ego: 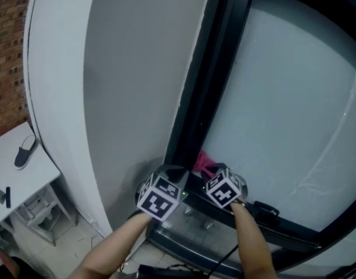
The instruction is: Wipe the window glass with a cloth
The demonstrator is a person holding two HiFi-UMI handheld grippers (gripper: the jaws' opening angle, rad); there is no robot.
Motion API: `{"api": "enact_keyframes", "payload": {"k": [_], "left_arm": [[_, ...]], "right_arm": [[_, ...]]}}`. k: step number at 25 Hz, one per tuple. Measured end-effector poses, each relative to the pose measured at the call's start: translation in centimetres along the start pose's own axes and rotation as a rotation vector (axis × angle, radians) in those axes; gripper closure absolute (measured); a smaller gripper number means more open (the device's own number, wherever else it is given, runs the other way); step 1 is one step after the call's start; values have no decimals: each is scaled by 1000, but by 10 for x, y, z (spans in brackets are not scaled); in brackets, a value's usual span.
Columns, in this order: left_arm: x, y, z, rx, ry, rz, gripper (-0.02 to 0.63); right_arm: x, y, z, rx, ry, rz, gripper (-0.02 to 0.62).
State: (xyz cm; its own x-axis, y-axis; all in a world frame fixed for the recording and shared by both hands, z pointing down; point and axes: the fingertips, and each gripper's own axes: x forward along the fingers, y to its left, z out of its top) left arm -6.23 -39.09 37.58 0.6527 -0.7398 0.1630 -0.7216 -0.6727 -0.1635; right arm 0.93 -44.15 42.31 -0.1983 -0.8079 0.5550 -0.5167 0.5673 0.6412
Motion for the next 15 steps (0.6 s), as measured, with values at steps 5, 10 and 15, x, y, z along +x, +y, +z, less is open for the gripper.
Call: {"api": "enact_keyframes", "payload": {"k": [5, 10, 15], "left_arm": [[4, -2, -13, -13, 23, -8, 598], [14, -10, -24, -38, 34, -33, 598], [24, -25, -22, -44, 10, -71, 598]], "right_arm": [[4, 18, -9, -5, 35, 74, 546], [2, 40, -33, 9, 82, 168, 546], [-35, 40, -46, 185, 15, 204, 546]]}}
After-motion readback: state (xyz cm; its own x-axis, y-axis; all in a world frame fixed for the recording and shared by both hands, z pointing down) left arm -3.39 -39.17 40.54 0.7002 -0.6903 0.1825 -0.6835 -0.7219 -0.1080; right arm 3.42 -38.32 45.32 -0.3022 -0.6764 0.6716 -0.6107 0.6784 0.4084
